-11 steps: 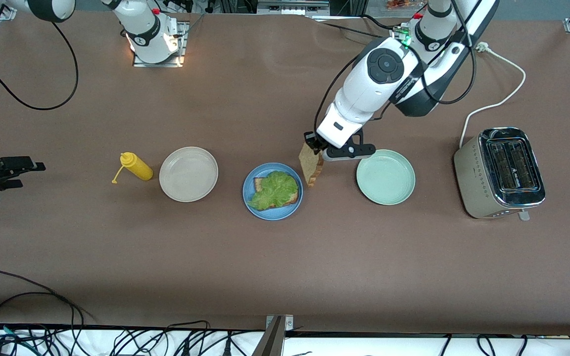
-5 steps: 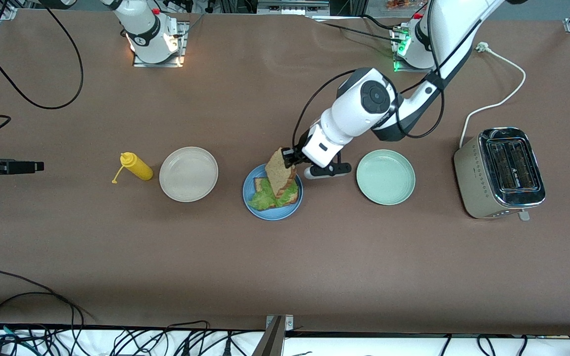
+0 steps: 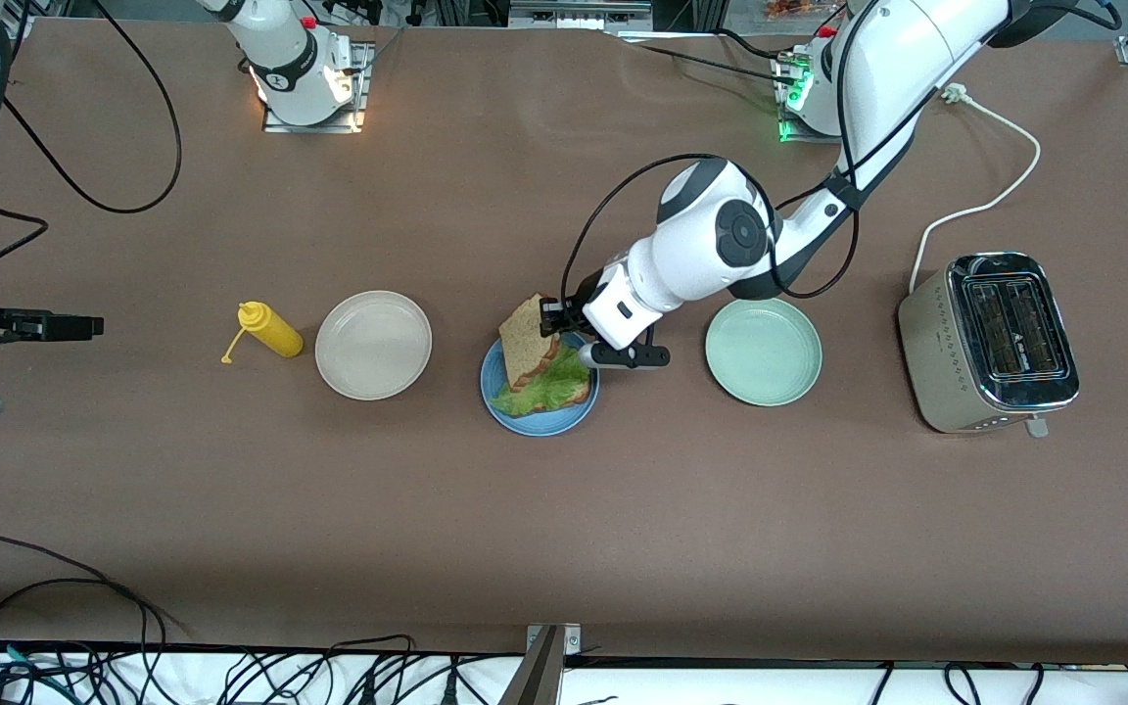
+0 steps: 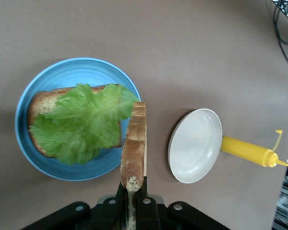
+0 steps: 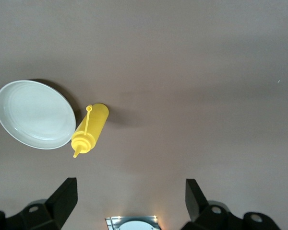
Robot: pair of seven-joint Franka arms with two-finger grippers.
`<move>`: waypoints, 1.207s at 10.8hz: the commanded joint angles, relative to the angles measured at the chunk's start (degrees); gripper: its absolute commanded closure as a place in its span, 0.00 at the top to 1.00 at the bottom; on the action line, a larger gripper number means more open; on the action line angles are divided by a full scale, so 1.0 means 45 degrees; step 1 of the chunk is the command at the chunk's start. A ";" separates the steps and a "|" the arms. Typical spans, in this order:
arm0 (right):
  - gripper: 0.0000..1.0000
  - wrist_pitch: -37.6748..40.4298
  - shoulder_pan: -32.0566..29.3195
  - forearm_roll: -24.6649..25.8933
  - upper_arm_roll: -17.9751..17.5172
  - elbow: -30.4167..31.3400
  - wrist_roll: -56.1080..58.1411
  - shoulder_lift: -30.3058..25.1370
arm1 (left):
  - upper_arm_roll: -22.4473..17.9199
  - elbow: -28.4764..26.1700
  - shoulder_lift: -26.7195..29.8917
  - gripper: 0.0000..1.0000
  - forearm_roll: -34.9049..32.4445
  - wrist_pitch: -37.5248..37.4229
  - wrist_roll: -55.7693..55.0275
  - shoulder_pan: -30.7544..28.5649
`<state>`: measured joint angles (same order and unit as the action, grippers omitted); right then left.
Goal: Make sandwich in blue plate with both arms
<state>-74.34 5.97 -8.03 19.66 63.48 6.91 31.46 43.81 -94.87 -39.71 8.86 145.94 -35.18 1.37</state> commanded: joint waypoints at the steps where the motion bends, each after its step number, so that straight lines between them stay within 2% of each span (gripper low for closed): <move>1: 1.00 -0.3139 -0.0251 0.1386 -0.1763 0.5529 -0.1491 -0.4014 | 0.0109 0.0534 -0.0509 0.00 0.2069 -0.0028 0.1684 -0.0168; 2: 1.00 -0.4135 -0.0639 0.2050 -0.2699 0.6585 -0.2676 -0.4661 | 0.0089 0.0709 -0.0724 0.00 0.2170 0.0166 0.1686 -0.0168; 3: 1.00 -0.4976 -0.1725 0.2115 -0.3752 0.7485 -0.3306 -0.5228 | -0.0008 0.0731 -0.0920 0.00 0.2326 0.0922 0.1551 -0.0129; 4: 1.00 -0.5255 -0.2490 0.2096 -0.4710 0.7784 -0.3312 -0.5466 | -0.0086 0.0673 -0.0999 0.00 0.2424 0.1741 0.1453 -0.0051; 8: 1.00 -0.5744 -0.2752 0.1746 -0.4779 0.7865 -0.2668 -0.6092 | -0.0360 0.0516 -0.1291 0.00 0.2309 0.1886 0.1294 -0.0012; 11: 1.00 -0.6876 -0.2733 0.1686 -0.4759 0.8311 -0.2668 -0.6812 | -0.0399 0.0400 -0.1721 0.00 0.2171 0.1867 0.1412 0.0047; 13: 1.00 -0.7055 -0.2578 0.1686 -0.4449 0.8724 -0.2397 -0.7186 | -0.0419 0.0399 -0.1800 0.05 0.2171 0.1867 0.1627 0.0047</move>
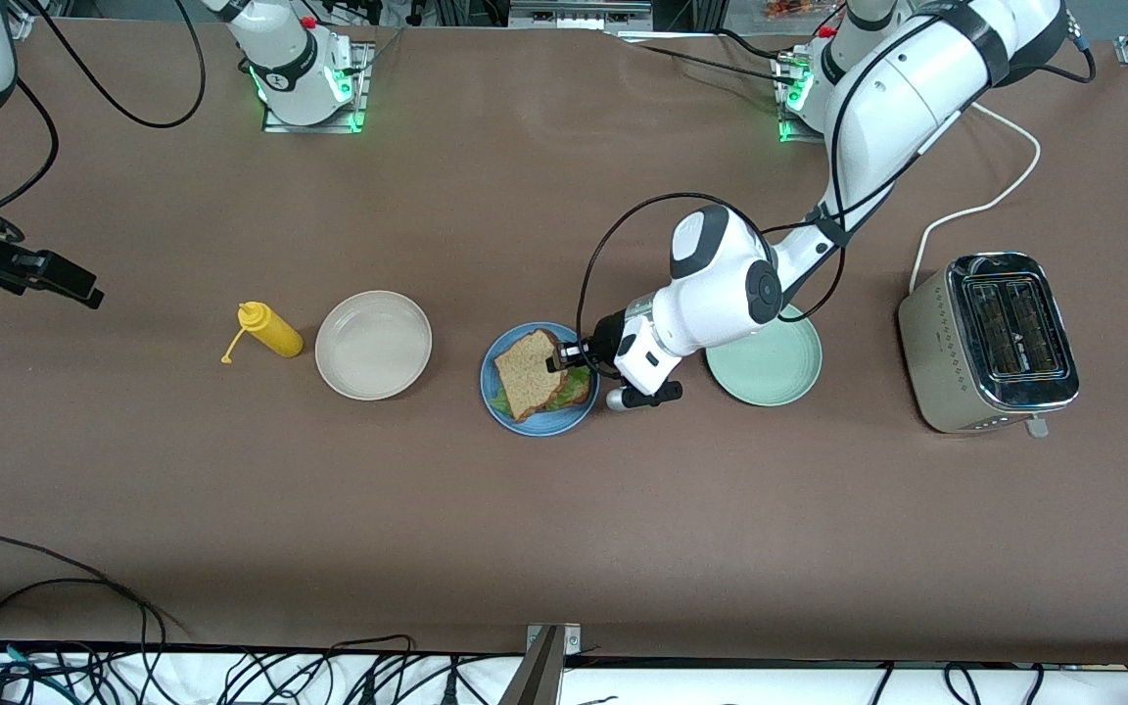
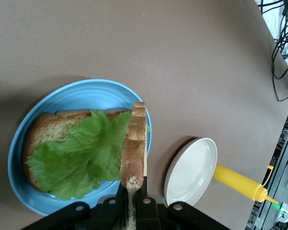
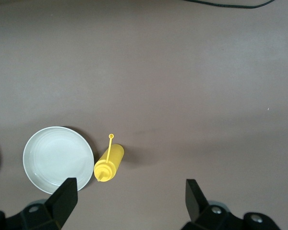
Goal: Make sandwich in blue plate with both arms
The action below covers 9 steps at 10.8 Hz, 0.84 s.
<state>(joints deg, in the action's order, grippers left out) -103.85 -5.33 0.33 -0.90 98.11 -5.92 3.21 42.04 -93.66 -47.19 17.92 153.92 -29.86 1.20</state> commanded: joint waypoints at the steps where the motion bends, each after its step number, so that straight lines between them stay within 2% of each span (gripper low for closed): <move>1: 1.00 -0.0438 -0.0065 -0.0171 0.0219 0.1029 0.0668 -0.0927 | -0.0065 0.0129 -0.0235 0.08 0.0101 0.0093 0.0444 0.0161; 3: 1.00 -0.0379 -0.0045 -0.0171 0.0317 0.1222 0.0963 -0.1237 | -0.0241 0.0110 -0.0430 0.11 -0.0988 0.0093 0.0366 0.0395; 5: 1.00 -0.0398 0.0129 -0.0171 0.0434 0.1224 0.0944 -0.1240 | -0.0241 0.0090 -0.0568 0.11 -0.1247 0.0055 0.0365 0.0455; 6: 1.00 -0.0379 0.0440 -0.0152 0.0918 0.1186 0.1002 -0.1240 | -0.0241 0.0071 -0.0568 0.21 -0.1248 -0.0004 0.0346 0.0455; 8: 1.00 -0.0379 0.1359 -0.0055 0.1663 0.1146 0.0962 -0.1220 | -0.0241 0.0013 -0.0510 0.66 -0.1286 -0.0024 0.0346 0.0455; 9: 1.00 -0.0379 0.1361 -0.0054 0.1685 0.1146 0.0963 -0.1201 | -0.0241 -0.0065 -0.0432 0.80 -0.1577 -0.0024 0.0327 0.0416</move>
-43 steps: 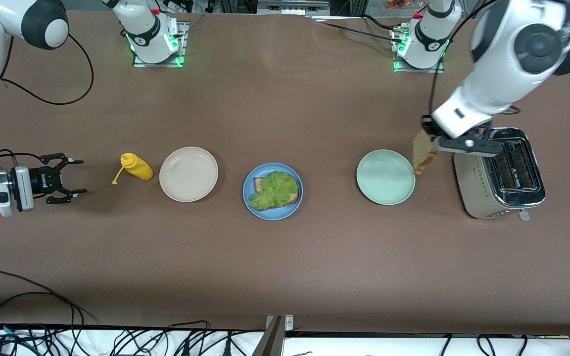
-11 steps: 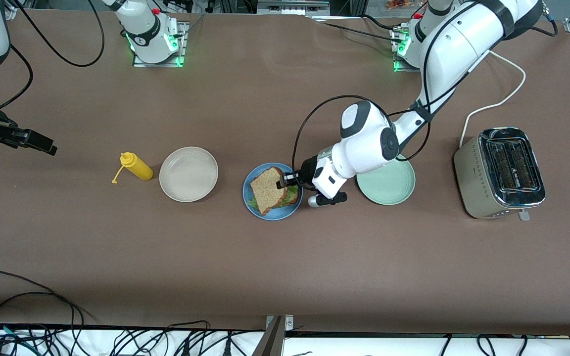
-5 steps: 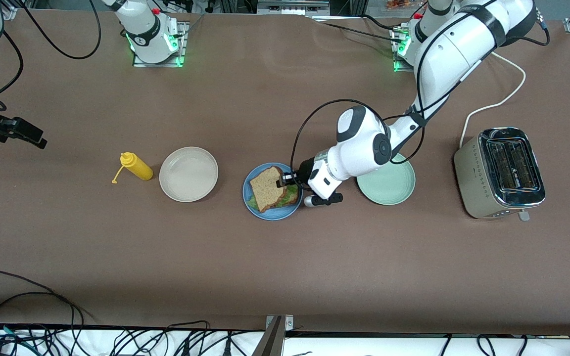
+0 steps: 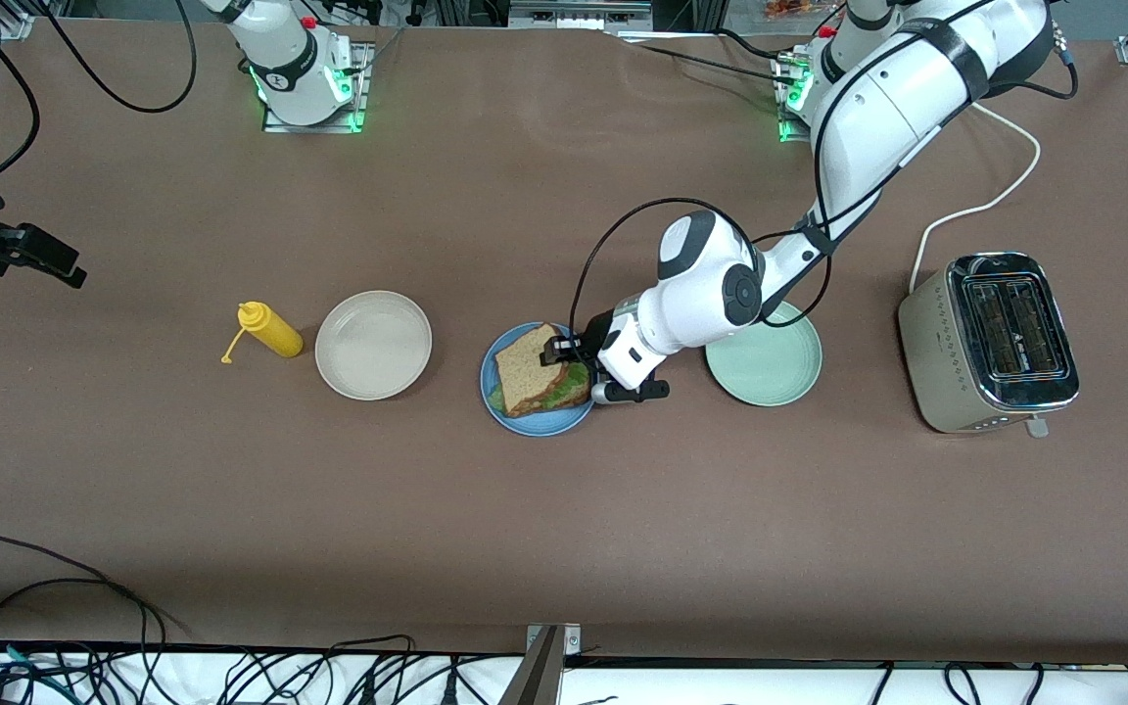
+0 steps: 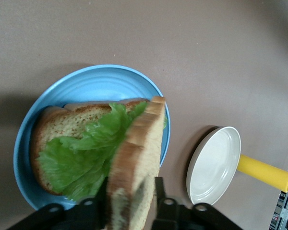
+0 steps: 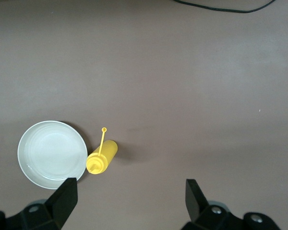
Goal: Make sandwich in blue plate with both arms
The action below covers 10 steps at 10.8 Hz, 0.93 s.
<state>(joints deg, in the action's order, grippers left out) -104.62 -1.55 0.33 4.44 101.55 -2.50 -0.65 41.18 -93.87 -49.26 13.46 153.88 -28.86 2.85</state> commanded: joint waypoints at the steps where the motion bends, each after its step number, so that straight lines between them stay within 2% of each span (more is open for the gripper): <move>1: 1.00 -0.0208 0.0559 -0.0035 0.0479 0.0363 0.0185 -0.0325 | -0.0070 -0.0020 0.0125 0.93 -0.0704 -0.0016 0.0028 0.0050; 2: 1.00 -0.0228 0.0560 -0.0054 0.0479 0.0363 0.0088 -0.0324 | -0.0225 -0.0155 0.0455 0.94 -0.0706 -0.0306 -0.0069 0.0030; 3: 1.00 -0.0228 0.0560 -0.0054 0.0479 0.0344 0.0107 -0.0305 | -0.0381 -0.0157 0.0826 1.00 -0.0706 -0.0638 -0.0167 0.0011; 5: 1.00 -0.0286 0.0560 -0.0054 0.0401 0.0285 -0.0010 -0.0188 | -0.0480 -0.0196 0.1568 1.00 -0.0706 -0.1495 -0.0284 -0.0125; 10: 1.00 -0.0169 0.0306 -0.0034 -0.0009 -0.0418 0.0029 -0.0013 | -0.1903 -0.0215 0.4652 1.00 -0.0996 -0.6413 -0.0559 -0.0145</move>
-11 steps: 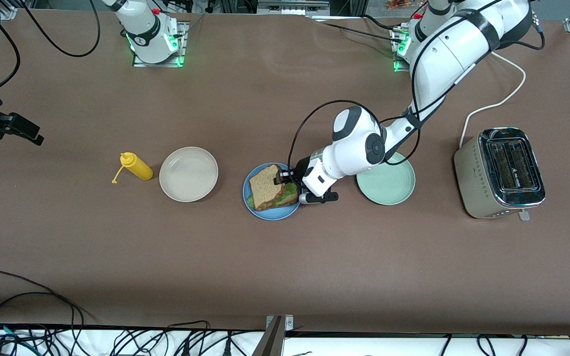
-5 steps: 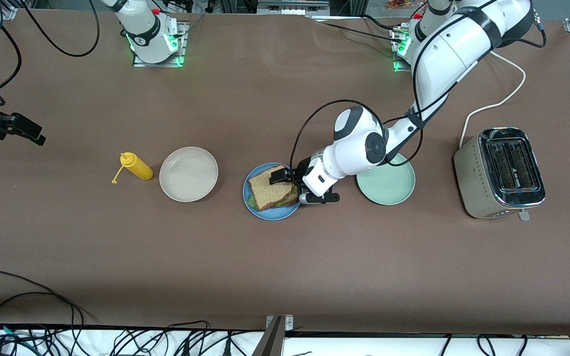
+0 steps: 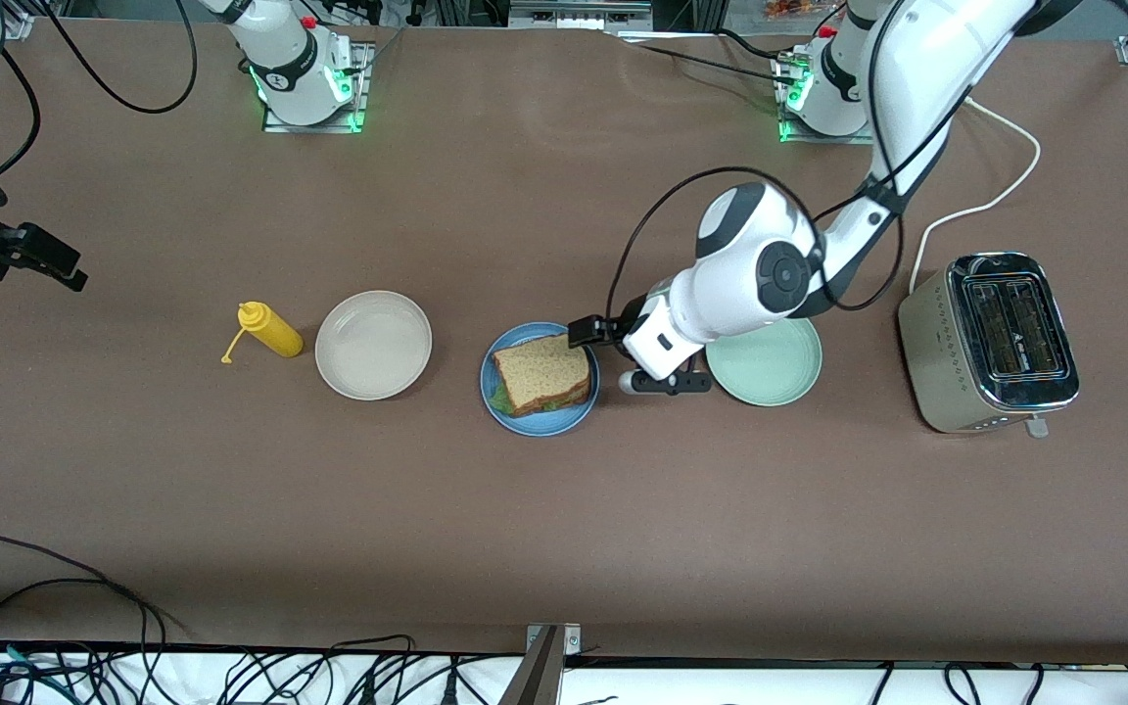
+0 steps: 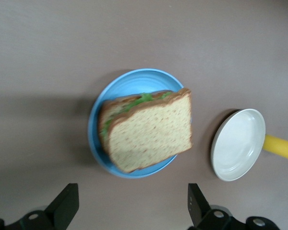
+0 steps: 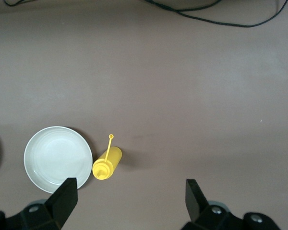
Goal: Make sandwich in blue plate with both arms
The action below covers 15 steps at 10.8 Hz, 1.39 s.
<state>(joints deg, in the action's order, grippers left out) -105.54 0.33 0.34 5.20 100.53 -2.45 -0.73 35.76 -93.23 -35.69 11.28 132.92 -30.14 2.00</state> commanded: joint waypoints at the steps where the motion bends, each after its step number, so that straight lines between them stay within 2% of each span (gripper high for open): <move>1: 1.00 0.0035 -0.0112 -0.0036 -0.0180 -0.0191 -0.0003 0.0024 | -0.0856 -0.0356 0.2183 1.00 -0.1385 -0.2615 -0.0295 0.0044; 2: 1.00 0.0035 -0.0151 -0.0036 -0.0180 -0.0191 0.0035 0.0005 | -0.0954 -0.0336 0.2555 1.00 -0.2225 -0.3223 -0.0430 0.0044; 4: 1.00 0.0480 -0.0093 -0.0016 -0.0161 -0.0462 0.0036 0.0025 | -0.1557 -0.0336 0.3336 1.00 -0.2702 -0.4298 -0.0706 0.0044; 7: 1.00 0.2567 -0.0093 0.0003 -0.0180 -0.1400 0.0153 0.0181 | -0.2554 -0.0317 0.4684 1.00 -0.3579 -0.5607 -0.0085 0.0044; 9: 1.00 0.2866 -0.0093 -0.0016 -0.0160 -0.1617 0.0172 0.0161 | -0.3664 -0.0336 0.5815 1.00 -0.3581 -0.6759 0.1553 0.0199; 11: 1.00 0.2867 -0.0054 -0.0016 -0.0161 -0.1617 0.0172 0.0161 | -0.4641 -0.0297 0.6676 1.00 -0.3348 -0.7152 0.2821 0.0200; 14: 1.00 0.2867 -0.0054 -0.0016 -0.0160 -0.1617 0.0172 0.0161 | -0.6282 -0.0122 0.7654 1.00 -0.2042 -0.8363 0.5421 0.0181; 15: 1.00 0.2867 -0.0054 -0.0035 -0.0160 -0.1617 0.0153 0.0161 | -0.6461 -0.0083 0.7869 1.00 -0.1999 -0.8713 0.5814 0.0162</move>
<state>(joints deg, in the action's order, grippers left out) -93.80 0.28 0.34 4.67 94.56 -2.35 -0.45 10.14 -93.19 -3.44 -0.20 96.77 -10.08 2.20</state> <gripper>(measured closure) 0.000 0.000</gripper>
